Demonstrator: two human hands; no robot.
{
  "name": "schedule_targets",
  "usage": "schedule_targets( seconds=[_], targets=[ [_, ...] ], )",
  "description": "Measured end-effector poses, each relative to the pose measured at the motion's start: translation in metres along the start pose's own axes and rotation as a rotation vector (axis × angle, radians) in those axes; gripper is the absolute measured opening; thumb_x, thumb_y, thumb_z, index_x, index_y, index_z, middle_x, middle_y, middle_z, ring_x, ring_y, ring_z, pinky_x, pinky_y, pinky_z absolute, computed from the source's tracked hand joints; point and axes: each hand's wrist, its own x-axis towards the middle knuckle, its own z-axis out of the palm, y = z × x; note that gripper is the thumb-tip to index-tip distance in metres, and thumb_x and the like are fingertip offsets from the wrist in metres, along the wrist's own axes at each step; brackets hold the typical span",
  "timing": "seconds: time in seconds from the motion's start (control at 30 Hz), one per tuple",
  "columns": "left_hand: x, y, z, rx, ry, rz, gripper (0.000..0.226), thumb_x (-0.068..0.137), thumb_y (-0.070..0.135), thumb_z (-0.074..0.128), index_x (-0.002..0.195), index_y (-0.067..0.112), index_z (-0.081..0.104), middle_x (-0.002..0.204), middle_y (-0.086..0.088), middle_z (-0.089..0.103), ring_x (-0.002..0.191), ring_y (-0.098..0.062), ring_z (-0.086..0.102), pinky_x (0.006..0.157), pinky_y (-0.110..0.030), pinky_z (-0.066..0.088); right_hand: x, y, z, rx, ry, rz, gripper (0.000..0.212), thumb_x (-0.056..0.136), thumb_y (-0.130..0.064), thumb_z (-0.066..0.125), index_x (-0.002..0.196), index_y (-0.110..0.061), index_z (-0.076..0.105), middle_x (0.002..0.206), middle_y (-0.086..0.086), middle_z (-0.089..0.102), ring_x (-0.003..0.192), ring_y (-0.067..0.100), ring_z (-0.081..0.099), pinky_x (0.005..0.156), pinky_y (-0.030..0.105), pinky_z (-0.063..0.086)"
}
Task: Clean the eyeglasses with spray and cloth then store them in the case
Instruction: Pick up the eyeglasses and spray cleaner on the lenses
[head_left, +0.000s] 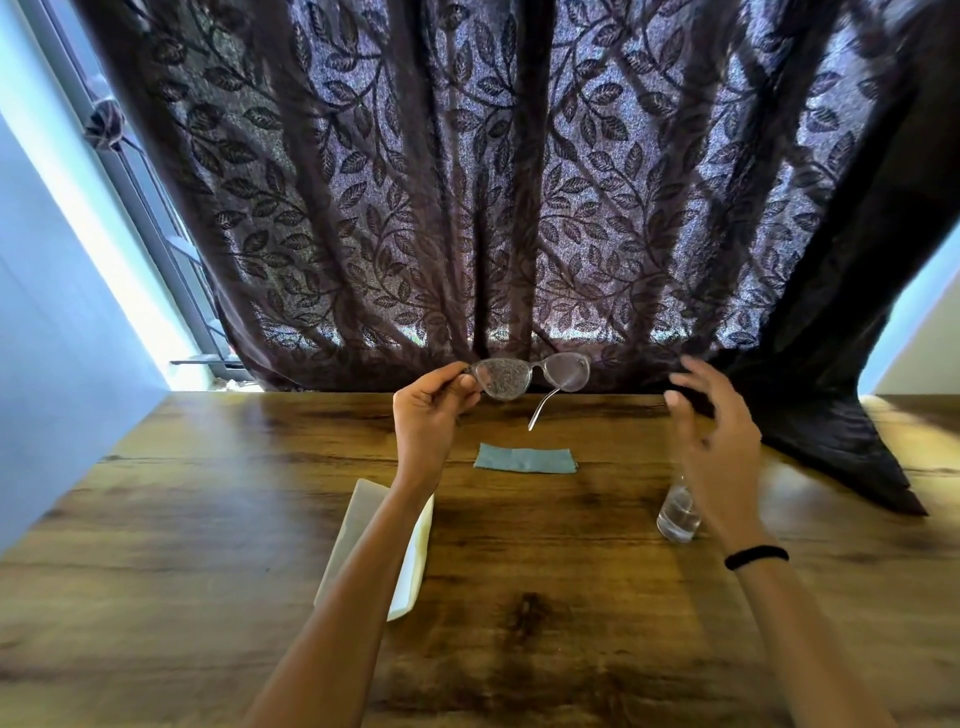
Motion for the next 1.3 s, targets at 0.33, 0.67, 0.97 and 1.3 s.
schedule_targets(
  seconds=[0.33, 0.67, 0.97, 1.3],
  targets=[
    [-0.001, 0.007, 0.0, -0.005, 0.002, -0.009, 0.031, 0.084, -0.011, 0.053, 0.111, 0.004, 0.055, 0.066, 0.011, 0.072, 0.069, -0.003, 0.068, 0.064, -0.016, 0.055, 0.032, -0.016, 0.044, 0.011, -0.349, 0.085, 0.035, 0.083, -0.013, 0.064, 0.117, -0.006, 0.059, 0.084, 0.001, 0.066, 0.066, 0.006, 0.06, 0.071, 0.019, 0.052],
    [0.003, 0.008, -0.02, 0.456, -0.182, 0.21, 0.034, 0.088, -0.006, 0.052, 0.115, 0.013, 0.056, 0.091, -0.005, 0.068, 0.076, -0.002, 0.068, 0.066, -0.013, 0.054, 0.04, -0.013, 0.057, -0.027, -0.208, 0.025, 0.021, 0.085, -0.017, 0.064, 0.104, -0.009, 0.069, 0.08, 0.003, 0.07, 0.066, 0.02, 0.065, 0.057, 0.018, 0.049],
    [0.008, 0.005, -0.033, 0.789, -0.092, 0.436, 0.02, 0.077, -0.001, 0.068, 0.097, -0.002, 0.069, 0.084, -0.009, 0.073, 0.078, -0.006, 0.064, 0.069, -0.005, 0.048, 0.035, -0.009, 0.074, 0.041, -0.214, 0.013, 0.027, 0.083, -0.019, 0.066, 0.108, -0.01, 0.064, 0.084, -0.006, 0.063, 0.073, 0.001, 0.059, 0.066, 0.006, 0.045],
    [0.017, 0.007, -0.045, 0.685, 0.042, 0.319, 0.021, 0.08, -0.007, 0.063, 0.1, -0.006, 0.066, 0.086, 0.002, 0.064, 0.075, 0.016, 0.059, 0.067, -0.002, 0.048, 0.001, 0.049, 0.107, -0.2, -0.588, 0.382, 0.014, 0.084, -0.02, 0.065, 0.084, -0.006, 0.066, 0.084, 0.011, 0.066, 0.082, 0.027, 0.064, 0.075, 0.038, 0.05]
  ],
)
